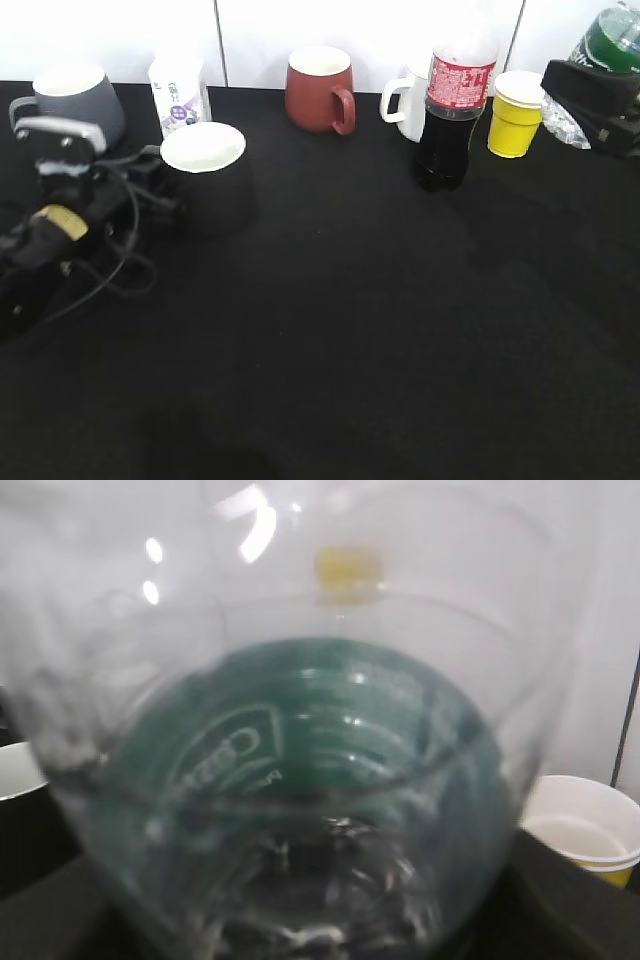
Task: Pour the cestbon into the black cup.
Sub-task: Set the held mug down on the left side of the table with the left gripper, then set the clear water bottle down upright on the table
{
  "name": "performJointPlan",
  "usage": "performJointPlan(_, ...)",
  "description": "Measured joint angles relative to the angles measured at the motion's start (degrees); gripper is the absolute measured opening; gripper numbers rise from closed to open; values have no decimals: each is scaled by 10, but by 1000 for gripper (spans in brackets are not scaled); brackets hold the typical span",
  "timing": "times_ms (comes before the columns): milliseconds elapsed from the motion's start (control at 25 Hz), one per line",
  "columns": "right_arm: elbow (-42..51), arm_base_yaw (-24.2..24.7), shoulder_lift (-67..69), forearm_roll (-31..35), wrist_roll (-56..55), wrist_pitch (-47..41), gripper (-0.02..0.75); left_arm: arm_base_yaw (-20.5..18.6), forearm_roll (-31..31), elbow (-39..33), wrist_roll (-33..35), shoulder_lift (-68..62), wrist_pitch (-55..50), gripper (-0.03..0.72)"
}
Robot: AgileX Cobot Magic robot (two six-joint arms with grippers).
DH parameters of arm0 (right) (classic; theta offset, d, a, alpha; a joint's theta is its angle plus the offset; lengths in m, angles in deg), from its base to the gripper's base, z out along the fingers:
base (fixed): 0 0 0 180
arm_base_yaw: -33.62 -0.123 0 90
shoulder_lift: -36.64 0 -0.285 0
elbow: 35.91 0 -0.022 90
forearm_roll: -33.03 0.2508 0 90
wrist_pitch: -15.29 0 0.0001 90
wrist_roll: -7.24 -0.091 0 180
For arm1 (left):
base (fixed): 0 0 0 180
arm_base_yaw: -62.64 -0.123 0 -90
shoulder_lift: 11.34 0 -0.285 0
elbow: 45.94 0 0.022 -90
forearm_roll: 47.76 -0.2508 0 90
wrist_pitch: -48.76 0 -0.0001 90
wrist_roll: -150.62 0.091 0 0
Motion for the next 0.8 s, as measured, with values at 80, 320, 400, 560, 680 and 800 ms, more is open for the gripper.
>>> performJointPlan(80,0,0,0,0,0,0,492,0,0,-29,0,16,6,192)
performJointPlan(320,0,0,0,45,0,-4,492,0,9,-149,0,106,3,221)
performJointPlan(400,0,0,2,68,3,-53,492,3,-33,-190,-8,182,2,227)
performJointPlan(560,0,0,105,96,105,-60,492,18,-92,-205,-72,338,4,239)
performJointPlan(680,0,0,225,143,184,48,492,18,-114,-205,-83,400,-16,240)
performJointPlan(800,0,0,301,202,231,73,492,18,-133,-205,-94,410,-25,240)
